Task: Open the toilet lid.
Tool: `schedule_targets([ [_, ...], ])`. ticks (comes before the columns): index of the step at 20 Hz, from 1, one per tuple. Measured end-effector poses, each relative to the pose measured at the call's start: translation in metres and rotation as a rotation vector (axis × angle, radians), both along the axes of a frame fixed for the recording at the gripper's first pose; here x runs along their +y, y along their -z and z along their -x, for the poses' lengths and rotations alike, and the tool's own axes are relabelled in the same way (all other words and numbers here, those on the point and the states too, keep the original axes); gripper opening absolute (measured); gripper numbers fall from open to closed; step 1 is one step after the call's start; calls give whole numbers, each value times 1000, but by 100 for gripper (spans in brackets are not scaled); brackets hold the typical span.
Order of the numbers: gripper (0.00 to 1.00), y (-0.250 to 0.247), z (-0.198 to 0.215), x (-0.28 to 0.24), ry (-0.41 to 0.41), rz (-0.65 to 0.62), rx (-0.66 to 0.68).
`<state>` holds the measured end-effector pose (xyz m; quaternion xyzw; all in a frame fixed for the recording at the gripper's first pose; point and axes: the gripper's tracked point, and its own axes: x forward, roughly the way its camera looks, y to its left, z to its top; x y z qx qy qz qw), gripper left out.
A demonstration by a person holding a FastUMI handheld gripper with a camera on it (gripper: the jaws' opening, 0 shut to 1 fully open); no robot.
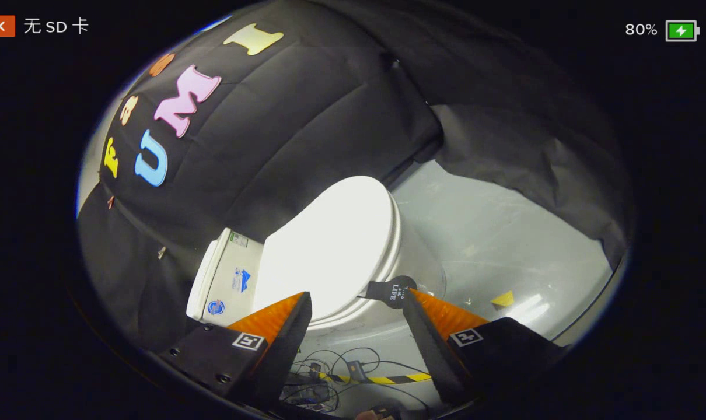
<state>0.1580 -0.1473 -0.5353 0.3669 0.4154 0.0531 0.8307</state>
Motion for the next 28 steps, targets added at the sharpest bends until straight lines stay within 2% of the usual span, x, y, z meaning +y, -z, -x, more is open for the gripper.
schedule_targets([
  [8, 97, 66, -14, -13, 94, -137, 128],
  [10, 88, 71, -21, -6, 116, -209, 142],
  [14, 44, 82, -26, 8, 147, -286, 171],
  [15, 33, 73, -39, -4, 160, -330, 135],
  [16, 22, 72, -30, 11, 182, -356, 138],
  [17, 9, 67, -25, 11, 152, -361, 138],
  [22, 9, 58, -27, 8, 147, -239, 118],
  [28, 9, 7, -33, 14, 119, -98, 90],
])
